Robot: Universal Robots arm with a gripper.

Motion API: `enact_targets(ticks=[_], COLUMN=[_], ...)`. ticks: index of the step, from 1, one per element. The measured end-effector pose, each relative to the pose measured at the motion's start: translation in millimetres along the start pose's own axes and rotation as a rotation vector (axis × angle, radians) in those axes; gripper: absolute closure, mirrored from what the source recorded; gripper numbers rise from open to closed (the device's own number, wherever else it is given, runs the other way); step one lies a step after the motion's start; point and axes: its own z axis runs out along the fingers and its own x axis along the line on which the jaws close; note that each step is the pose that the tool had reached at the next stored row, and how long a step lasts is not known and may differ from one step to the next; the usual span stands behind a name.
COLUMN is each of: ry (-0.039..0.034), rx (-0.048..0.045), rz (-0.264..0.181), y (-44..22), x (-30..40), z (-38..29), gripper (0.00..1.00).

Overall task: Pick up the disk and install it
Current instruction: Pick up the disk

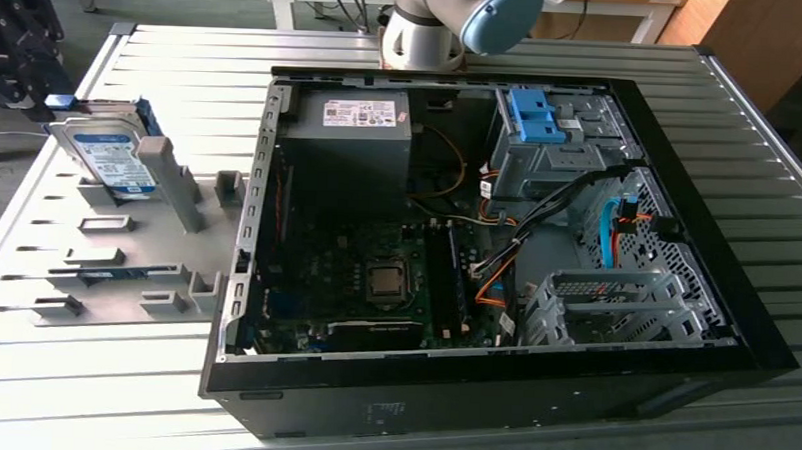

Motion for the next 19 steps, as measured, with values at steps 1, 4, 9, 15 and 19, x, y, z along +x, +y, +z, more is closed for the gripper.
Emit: enact_targets(ticks=[1,4,9,15,19], ry=[0.0,0.0,0.0002,0.0001,0.0001], rx=[-0.0001,-0.0001,-0.0003,-0.0003,-0.0002], rz=[0.0,0.0,0.0,0.0,0.0], y=[0.0,0.1,1.6,3.1,3.2], x=[-0.7,-2.6,-2.9,-2.7,-2.6], z=[0.3,2.5,10.0,18.3,22.2], gripper=[0.45,0.45,0.45,0.45,0.45])
